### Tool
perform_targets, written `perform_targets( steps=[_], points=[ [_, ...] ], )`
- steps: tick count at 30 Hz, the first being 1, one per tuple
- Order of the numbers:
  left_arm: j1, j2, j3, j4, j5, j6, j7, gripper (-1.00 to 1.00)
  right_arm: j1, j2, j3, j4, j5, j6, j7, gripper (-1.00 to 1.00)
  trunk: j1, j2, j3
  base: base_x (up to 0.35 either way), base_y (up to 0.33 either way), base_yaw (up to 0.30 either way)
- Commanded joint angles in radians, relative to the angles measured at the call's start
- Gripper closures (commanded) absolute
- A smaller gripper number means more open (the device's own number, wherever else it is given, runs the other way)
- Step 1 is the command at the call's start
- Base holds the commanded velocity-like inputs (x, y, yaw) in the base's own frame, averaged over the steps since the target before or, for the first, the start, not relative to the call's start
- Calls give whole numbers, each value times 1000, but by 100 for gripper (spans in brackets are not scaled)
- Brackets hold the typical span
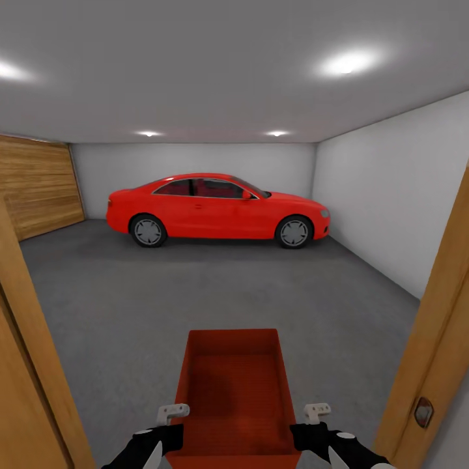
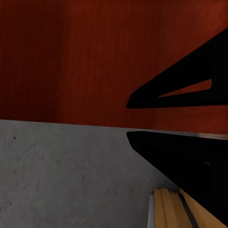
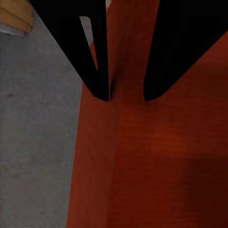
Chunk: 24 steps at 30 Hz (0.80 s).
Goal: Move the two storage containers from the living room to the garage. In the garage, place one container on the floor and stack the other container on top of it (either order is fine).
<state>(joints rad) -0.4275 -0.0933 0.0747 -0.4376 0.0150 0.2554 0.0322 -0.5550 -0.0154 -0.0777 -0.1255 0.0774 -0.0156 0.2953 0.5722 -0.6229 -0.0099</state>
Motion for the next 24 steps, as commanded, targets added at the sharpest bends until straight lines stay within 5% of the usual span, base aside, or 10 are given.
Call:
perform_targets(
  steps=[1,13,24],
  points=[
    [0,18,0,-4,-21,-37,28,100,0,0,30,4,12,-3,5,100,0,-1,-1,94,0,0],
    [0,19,0,-4,-21,-36,28,100,0,0,30,4,13,-3,5,100,0,-1,-1,270,0,0],
    [0,18,-1,-4,-21,-37,28,100,0,0,30,4,13,-3,5,100,0,-1,-1,35,0,0]
  ],
)
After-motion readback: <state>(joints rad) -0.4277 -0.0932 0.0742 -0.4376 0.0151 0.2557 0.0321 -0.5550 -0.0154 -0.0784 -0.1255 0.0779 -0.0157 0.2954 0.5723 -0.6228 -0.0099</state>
